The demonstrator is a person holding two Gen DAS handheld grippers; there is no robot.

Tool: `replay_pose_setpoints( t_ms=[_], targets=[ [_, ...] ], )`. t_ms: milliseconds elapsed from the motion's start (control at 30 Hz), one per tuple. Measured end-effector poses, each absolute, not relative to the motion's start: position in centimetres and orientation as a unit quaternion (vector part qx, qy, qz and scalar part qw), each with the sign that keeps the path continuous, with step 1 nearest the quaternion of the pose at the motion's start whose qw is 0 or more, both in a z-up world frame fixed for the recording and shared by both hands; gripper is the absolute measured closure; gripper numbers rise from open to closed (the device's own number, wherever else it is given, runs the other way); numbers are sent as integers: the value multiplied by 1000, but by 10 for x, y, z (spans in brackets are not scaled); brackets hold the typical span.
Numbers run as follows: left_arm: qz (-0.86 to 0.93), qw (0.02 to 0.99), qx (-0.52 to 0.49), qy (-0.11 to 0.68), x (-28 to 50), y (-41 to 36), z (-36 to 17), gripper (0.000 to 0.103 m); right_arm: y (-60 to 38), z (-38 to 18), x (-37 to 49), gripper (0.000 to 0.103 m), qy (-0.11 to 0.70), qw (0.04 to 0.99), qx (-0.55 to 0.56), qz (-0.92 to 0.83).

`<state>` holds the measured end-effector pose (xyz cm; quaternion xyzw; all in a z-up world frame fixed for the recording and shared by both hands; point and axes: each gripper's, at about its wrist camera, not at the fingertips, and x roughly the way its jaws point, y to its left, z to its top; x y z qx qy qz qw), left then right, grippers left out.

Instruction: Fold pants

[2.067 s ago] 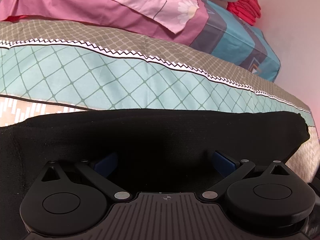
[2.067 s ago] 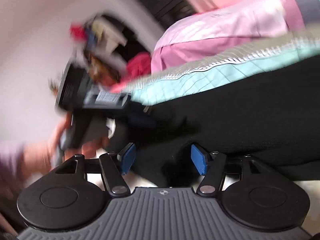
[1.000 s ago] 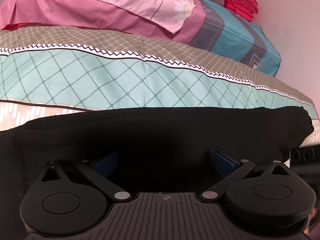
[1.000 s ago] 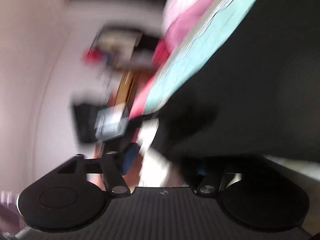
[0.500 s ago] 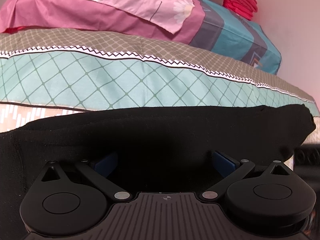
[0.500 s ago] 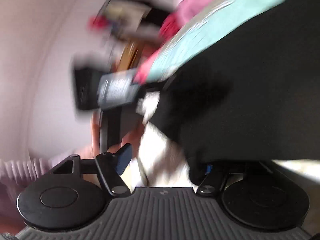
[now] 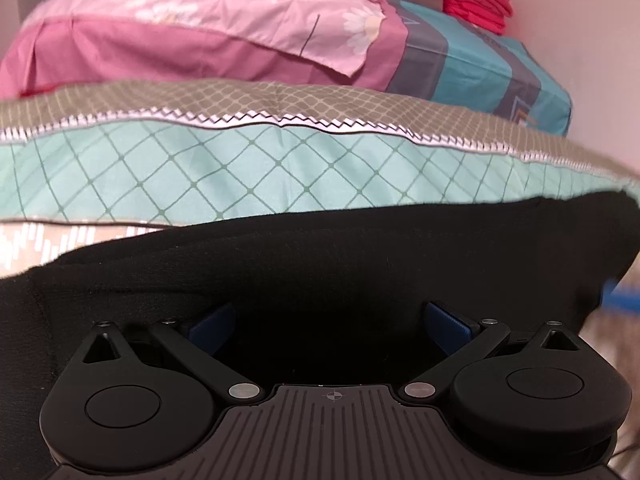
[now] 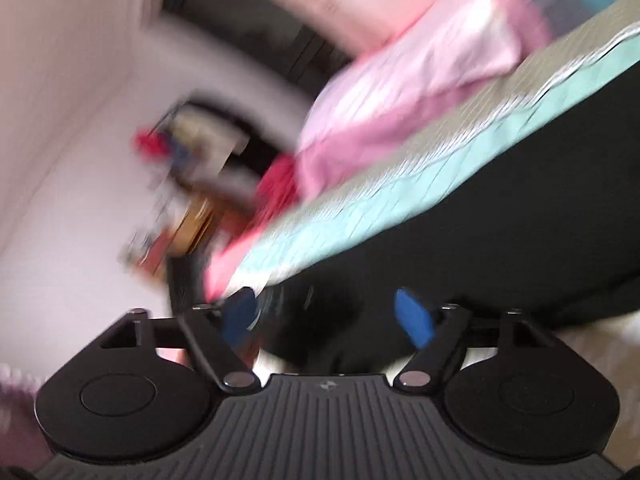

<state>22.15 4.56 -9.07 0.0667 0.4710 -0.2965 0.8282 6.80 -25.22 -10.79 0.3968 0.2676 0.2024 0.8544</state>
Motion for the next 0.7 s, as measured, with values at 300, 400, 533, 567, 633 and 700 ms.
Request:
replay_pose_setpoints(
  t_ms=[300,400,533,567,633,700],
  targets=[
    [-267,854,129,427,200,32,-97,0,-388,-137,55,58,201,877,436,22],
    [-263,857,132,424,199,31,-97,0,-454,-140,29,63,145,866,475,-60],
    [-242,860,132,428,197,23,-98,0,-491,-127,5,48,98,838,497,-204],
    [-237,861,133,430,198,20,-98,0,-481,-120,5,30,98,852,477,-194],
    [-229,861,135,435,199,18,-98,0,-459,-110,9,27,128,877,440,-147],
    [-222,859,139,440,200,15,-97,0,-457,-119,6,30,165,871,454,-94]
  ],
)
